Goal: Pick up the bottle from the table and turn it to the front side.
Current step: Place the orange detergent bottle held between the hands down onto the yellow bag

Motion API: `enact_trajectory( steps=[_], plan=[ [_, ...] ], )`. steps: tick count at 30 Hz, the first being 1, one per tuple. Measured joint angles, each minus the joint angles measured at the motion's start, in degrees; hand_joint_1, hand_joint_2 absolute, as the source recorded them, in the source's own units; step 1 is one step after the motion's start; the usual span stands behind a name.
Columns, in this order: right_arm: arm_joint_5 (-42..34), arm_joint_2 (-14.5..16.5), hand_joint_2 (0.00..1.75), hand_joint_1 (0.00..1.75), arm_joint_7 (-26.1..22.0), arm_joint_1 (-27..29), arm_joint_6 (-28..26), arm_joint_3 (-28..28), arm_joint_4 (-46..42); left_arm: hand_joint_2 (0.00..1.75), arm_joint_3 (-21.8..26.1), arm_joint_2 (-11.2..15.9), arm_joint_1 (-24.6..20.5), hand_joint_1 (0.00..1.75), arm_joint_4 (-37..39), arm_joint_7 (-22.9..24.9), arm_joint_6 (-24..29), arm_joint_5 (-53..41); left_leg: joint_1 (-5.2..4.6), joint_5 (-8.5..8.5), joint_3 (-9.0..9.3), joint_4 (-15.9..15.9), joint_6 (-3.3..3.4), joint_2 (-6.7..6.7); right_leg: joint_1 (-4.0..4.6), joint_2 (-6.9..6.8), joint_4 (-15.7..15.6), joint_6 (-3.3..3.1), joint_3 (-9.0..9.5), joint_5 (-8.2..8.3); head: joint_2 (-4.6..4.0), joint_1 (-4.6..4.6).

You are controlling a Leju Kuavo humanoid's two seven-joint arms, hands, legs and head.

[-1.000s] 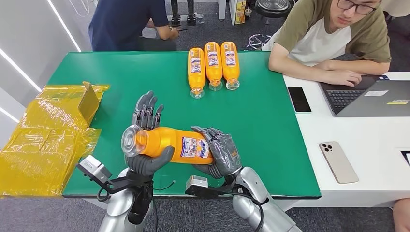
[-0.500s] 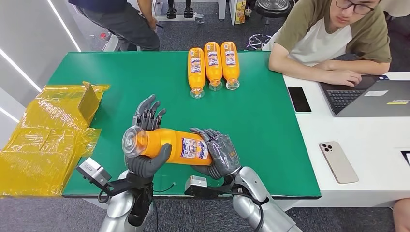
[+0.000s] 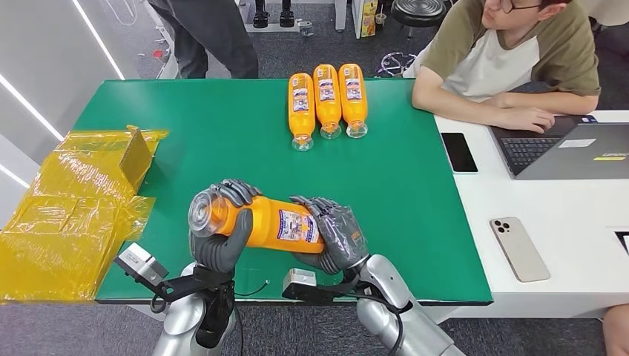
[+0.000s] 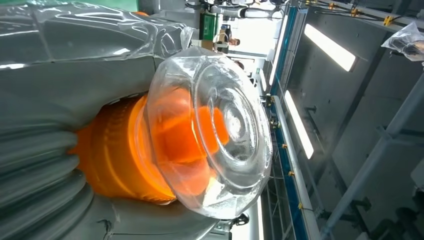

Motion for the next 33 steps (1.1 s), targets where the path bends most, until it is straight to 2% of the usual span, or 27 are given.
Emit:
enact_trajectory(
  steps=[9,23,28,30,31,33],
  plan=[
    [1.4,0.9,1.75,0.00,0.2,0.6,-3.6,0.1,0.0,1.75,0.0,0.0,0.0,1.75,0.0,0.2,0.3,-0.2,0.00,0.00,0.00,0.0,0.00,0.00,0.00,0.00,0.0,0.00,0.00,0.00,0.00,0.01],
    [1.3,1.4,1.75,0.00,0.2,0.7,-3.9,0.1,0.0,1.75,0.0,0.0,0.0,1.75,0.0,0.2,0.4,-0.2,0.00,0.00,0.00,0.0,0.00,0.00,0.00,0.00,0.0,0.00,0.00,0.00,0.00,0.00],
    [-2.0,1.6,1.75,0.00,-1.5,1.5,-8.3,0.1,-0.5,1.75,0.0,0.0,0.0,1.75,0.0,0.3,1.2,0.1,0.00,0.00,0.00,0.0,0.00,0.00,0.00,0.00,0.0,0.00,0.00,0.00,0.00,0.00],
    [-5.9,1.8,1.75,0.00,-3.8,2.3,-11.7,0.1,-1.3,1.75,0.0,0.0,-0.1,1.75,-0.1,0.6,3.8,-0.5,0.00,0.00,0.00,0.0,0.00,0.00,0.00,0.00,0.0,0.00,0.00,0.00,0.00,0.00],
    [-8.5,1.9,1.75,0.00,-5.3,2.9,-13.4,0.0,-2.1,1.75,0.1,0.0,-0.1,1.75,-0.1,0.8,6.8,-1.7,0.00,0.00,0.00,0.0,0.00,-0.01,0.00,0.00,0.0,0.00,0.00,0.00,0.00,0.00],
    [-13.6,2.6,1.75,0.00,-8.8,4.4,-15.6,-0.7,-4.4,1.75,0.4,0.0,0.0,1.75,-0.2,1.6,16.4,-6.4,0.01,-0.01,0.00,0.0,-0.01,0.01,0.00,0.01,0.0,-0.01,-0.02,-0.01,0.00,0.00]
  ],
)
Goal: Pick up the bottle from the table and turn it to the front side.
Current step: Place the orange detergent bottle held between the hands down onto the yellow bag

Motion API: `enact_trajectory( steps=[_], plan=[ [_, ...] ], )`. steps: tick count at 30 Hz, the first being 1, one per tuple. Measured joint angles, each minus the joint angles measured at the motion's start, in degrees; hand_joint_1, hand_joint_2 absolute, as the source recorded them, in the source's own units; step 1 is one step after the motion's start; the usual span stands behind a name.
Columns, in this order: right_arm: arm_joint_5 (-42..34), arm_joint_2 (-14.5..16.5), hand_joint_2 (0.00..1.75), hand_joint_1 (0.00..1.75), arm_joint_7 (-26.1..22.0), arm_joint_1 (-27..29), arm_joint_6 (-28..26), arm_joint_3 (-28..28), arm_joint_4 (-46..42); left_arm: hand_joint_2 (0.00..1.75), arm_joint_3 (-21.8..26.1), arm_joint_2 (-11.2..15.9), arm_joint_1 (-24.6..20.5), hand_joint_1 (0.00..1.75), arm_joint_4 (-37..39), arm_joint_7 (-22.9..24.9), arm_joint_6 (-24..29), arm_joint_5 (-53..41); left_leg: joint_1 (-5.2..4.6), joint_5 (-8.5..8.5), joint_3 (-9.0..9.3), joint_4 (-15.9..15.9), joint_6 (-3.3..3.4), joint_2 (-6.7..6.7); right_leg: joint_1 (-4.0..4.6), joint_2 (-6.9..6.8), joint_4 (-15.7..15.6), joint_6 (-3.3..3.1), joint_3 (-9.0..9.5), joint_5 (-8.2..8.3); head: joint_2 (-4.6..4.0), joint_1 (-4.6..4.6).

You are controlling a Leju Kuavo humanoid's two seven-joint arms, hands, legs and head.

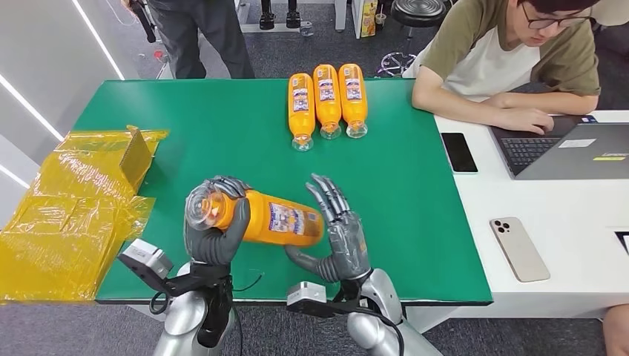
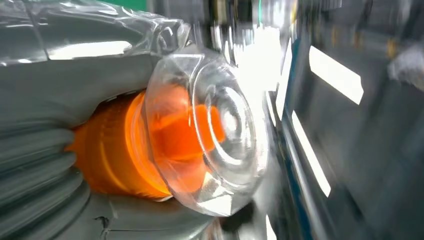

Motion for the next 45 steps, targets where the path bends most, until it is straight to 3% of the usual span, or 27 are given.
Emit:
enact_trajectory(
  steps=[3,6,8,11,19,26,29,32,35,41,45],
  plan=[
    [-5.2,1.7,1.75,0.00,-5.1,3.6,-0.4,-2.0,-4.8,1.75,1.6,0.2,0.5,1.75,-0.9,1.2,13.8,-7.3,0.01,-0.01,-0.01,0.0,-0.02,0.00,0.01,-0.01,0.0,-0.04,-0.02,-0.04,0.00,-0.01],
    [-9.7,4.2,1.75,0.00,-9.9,8.3,-0.4,-4.3,-10.7,1.75,3.5,2.4,0.7,1.75,-2.5,5.8,24.0,-19.7,0.02,-0.03,0.01,-0.1,-0.07,-0.06,0.03,-0.09,0.0,-0.11,-0.02,-0.13,0.00,0.01],
    [-11.0,5.5,1.75,0.00,-11.3,11.0,-0.4,-6.0,-14.6,1.75,5.0,5.2,0.4,1.75,-2.8,8.6,28.8,-28.1,0.03,-0.07,0.06,-0.1,-0.14,0.01,0.04,-0.01,0.1,-0.15,-0.03,-0.15,0.00,-0.01],
    [-11.7,6.3,1.75,0.00,-11.6,13.5,-0.4,-7.8,-19.0,1.75,6.9,9.2,-0.6,1.75,-2.4,10.8,31.5,-36.2,0.05,-0.07,0.07,-0.1,-0.21,0.00,0.07,-0.02,0.1,-0.20,-0.03,-0.19,0.00,0.02],
    [-11.4,8.0,1.75,0.00,-11.4,14.7,-0.4,-10.6,-22.7,1.75,10.7,16.5,-8.3,1.75,4.2,14.8,32.0,-51.7,0.06,0.06,0.07,-0.1,-0.28,0.00,0.07,-0.03,0.1,-0.24,0.00,-0.08,0.00,0.03],
    [-11.6,8.6,1.75,0.00,-11.2,14.3,-0.4,-11.6,-22.8,1.75,12.2,19.1,-13.2,1.75,9.8,16.9,31.9,-57.2,0.05,0.08,0.07,-0.1,-0.29,0.01,0.06,-0.02,0.1,-0.25,-0.02,-0.05,0.00,0.03],
    [-12.7,8.8,1.75,0.00,-10.8,14.0,-0.4,-11.8,-23.1,1.75,11.7,21.1,-18.3,1.75,16.7,19.9,31.7,-63.4,0.07,0.14,0.04,-0.1,-0.29,-0.05,0.07,-0.07,0.1,-0.26,-0.04,-0.05,0.00,0.05],
    [-12.9,8.9,1.75,0.00,-10.4,13.6,-0.4,-11.8,-23.5,1.75,10.9,23.3,-24.3,1.75,24.8,19.8,31.9,-64.5,0.08,0.19,0.07,-0.1,-0.33,0.06,0.06,0.02,0.1,-0.35,-0.05,0.01,0.00,0.03],
    [-13.1,9.0,1.75,0.00,-10.4,13.4,-0.4,-11.8,-23.7,1.75,10.5,24.4,-27.4,1.75,29.5,19.7,31.9,-64.6,0.08,0.20,0.08,-0.1,-0.35,0.11,0.07,0.06,0.1,-0.38,-0.07,0.04,0.00,0.03],
    [-13.5,9.3,1.75,0.00,-9.7,12.5,-0.4,-11.7,-23.7,1.75,6.6,26.2,-32.0,1.75,39.5,30.0,23.3,-74.5,0.07,0.21,0.06,-0.1,-0.36,0.10,0.06,0.06,0.2,-0.38,-0.08,0.04,0.00,0.03],
    [-14.3,9.3,1.75,0.00,-9.9,12.2,-0.4,-11.6,-23.7,1.75,3.0,27.5,-33.0,1.75,45.2,32.5,16.5,-76.9,0.07,0.21,0.05,-0.1,-0.36,0.15,0.06,0.09,0.2,-0.39,-0.10,0.04,-0.01,0.04]
  ],
)
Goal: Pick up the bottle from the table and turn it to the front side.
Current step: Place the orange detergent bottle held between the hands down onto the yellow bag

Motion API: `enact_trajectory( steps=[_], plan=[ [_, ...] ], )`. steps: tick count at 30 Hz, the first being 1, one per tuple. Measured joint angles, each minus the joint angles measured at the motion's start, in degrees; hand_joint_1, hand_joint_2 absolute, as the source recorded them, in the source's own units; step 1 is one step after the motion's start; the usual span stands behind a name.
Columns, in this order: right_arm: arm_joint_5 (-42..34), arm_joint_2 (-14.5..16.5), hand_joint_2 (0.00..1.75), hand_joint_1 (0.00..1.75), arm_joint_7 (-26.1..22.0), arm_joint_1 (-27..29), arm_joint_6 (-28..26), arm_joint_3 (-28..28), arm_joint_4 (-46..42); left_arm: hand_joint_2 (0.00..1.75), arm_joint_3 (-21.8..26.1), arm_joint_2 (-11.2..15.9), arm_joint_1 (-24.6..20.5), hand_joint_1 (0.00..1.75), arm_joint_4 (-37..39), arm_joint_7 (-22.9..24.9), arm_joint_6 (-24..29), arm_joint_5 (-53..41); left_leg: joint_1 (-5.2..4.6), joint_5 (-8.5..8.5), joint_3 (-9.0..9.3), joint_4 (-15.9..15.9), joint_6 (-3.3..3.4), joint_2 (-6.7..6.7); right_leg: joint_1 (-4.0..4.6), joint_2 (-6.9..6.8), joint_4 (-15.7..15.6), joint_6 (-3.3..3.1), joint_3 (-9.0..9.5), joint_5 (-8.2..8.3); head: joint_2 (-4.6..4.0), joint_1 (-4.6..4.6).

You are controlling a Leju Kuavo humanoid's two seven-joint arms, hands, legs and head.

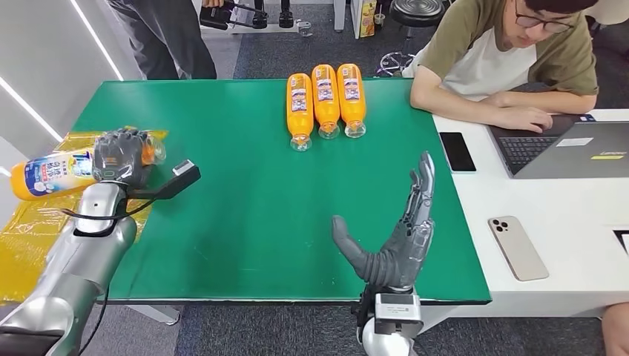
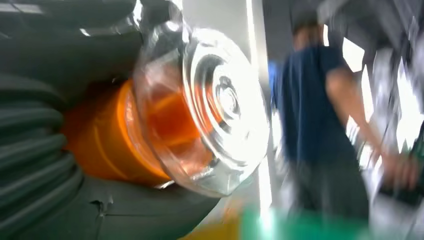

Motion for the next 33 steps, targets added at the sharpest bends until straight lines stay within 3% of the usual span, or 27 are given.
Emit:
enact_trajectory(
  steps=[5,12,20,21,24,25,33],
  plan=[
    [0.0,0.1,1.75,0.00,0.3,-0.4,0.0,0.3,0.0,1.75,-3.8,0.6,0.3,1.75,4.1,-0.9,-4.9,-0.1,0.00,0.00,-0.06,0.0,0.00,-0.05,0.00,-0.03,0.0,0.01,-0.02,-0.01,0.01,0.00],
    [0.0,0.3,1.75,0.00,1.5,-1.9,0.0,1.0,0.5,1.75,-9.5,0.8,1.2,1.75,7.0,-12.8,-12.4,0.0,0.00,0.00,-0.06,0.0,0.00,-0.05,0.00,-0.04,0.0,0.01,-0.03,-0.01,0.01,0.01],
    [1.3,0.4,1.75,0.00,2.2,-2.1,0.0,1.0,0.6,1.75,-11.6,0.5,1.4,1.75,8.4,-14.4,-14.6,0.7,0.00,0.00,-0.07,0.0,0.00,-0.09,0.00,-0.07,0.0,0.01,-0.03,-0.01,0.01,0.01],
    [1.3,0.4,1.75,0.00,2.2,-2.1,0.0,1.0,0.6,1.75,-11.8,0.5,1.4,1.47,8.5,-14.4,-14.6,0.7,0.00,0.00,-0.07,0.0,0.00,-0.08,0.00,-0.06,0.0,0.01,-0.03,-0.01,0.01,0.01],
    [1.5,0.4,1.75,0.00,2.2,-2.1,0.0,1.0,0.6,1.75,-12.0,0.2,1.5,0.16,8.7,-13.2,-14.5,0.7,0.00,0.00,-0.07,0.0,0.00,-0.08,0.00,-0.07,0.0,0.01,-0.03,-0.01,0.01,0.01],
    [1.6,0.5,1.75,0.00,2.2,-2.1,0.0,1.0,0.6,1.75,-12.0,0.1,1.5,0.00,8.8,-12.5,-14.4,0.9,0.00,0.00,-0.07,0.0,0.00,-0.09,0.00,-0.07,0.0,0.01,-0.03,-0.01,0.01,0.01],
    [2.1,0.5,1.75,0.00,2.5,-2.2,0.0,1.0,0.5,1.75,-12.0,-1.4,1.4,0.00,9.0,-9.3,-14.3,2.5,0.00,0.00,-0.06,0.0,0.00,-0.10,0.00,-0.08,0.0,0.01,-0.02,-0.01,0.01,0.01]
  ],
)
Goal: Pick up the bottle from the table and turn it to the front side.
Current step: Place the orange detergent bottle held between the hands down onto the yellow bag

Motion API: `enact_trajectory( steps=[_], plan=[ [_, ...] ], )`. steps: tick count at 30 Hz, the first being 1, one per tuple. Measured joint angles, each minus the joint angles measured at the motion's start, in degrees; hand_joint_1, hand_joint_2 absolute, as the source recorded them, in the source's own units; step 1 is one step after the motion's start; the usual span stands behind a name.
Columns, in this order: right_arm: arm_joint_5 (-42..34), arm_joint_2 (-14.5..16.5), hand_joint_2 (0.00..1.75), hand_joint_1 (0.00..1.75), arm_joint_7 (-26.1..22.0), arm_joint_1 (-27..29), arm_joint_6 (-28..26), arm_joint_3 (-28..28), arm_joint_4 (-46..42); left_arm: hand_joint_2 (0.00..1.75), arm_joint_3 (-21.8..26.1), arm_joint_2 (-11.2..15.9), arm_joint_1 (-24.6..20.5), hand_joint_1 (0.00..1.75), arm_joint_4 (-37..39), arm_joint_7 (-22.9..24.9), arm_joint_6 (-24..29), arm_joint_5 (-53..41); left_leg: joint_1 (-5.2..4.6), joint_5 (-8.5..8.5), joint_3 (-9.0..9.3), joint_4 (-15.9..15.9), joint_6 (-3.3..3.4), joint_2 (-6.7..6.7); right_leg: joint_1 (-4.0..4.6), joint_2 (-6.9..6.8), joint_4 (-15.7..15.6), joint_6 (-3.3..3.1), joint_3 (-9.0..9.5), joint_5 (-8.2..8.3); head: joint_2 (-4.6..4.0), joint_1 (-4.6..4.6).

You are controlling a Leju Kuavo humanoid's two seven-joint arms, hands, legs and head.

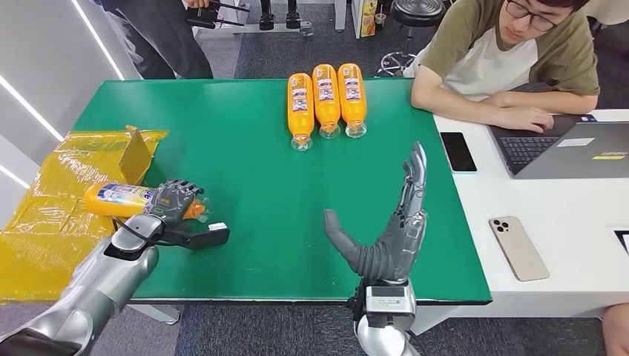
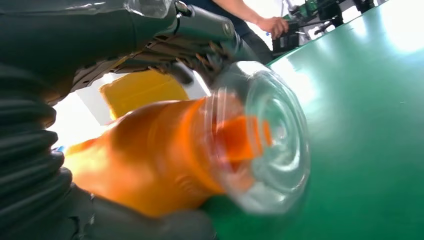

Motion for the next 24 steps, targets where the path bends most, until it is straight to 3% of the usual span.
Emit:
enact_trajectory(
  steps=[16,19,24],
  plan=[
    [-0.1,0.0,1.75,0.00,0.2,0.0,0.0,0.0,0.0,1.75,1.6,-0.8,0.3,0.00,0.0,-0.9,0.5,3.7,0.00,0.00,0.00,0.0,0.00,0.00,0.00,0.00,0.0,0.00,0.00,0.00,0.00,0.00],
    [-0.3,0.0,1.75,0.00,0.3,0.0,0.0,0.0,0.0,1.75,2.6,-0.8,0.7,0.00,0.0,-0.9,3.5,4.9,0.00,0.00,0.00,0.0,0.00,0.00,0.00,0.01,0.0,0.00,0.00,0.00,0.00,0.00],
    [-0.4,0.0,1.75,0.00,0.3,0.0,0.0,0.0,0.0,1.75,6.7,0.0,1.1,0.00,0.0,0.3,14.0,6.8,0.01,0.00,0.01,0.0,0.00,0.01,0.00,0.01,0.0,-0.01,-0.01,0.00,0.00,0.00]
  ],
)
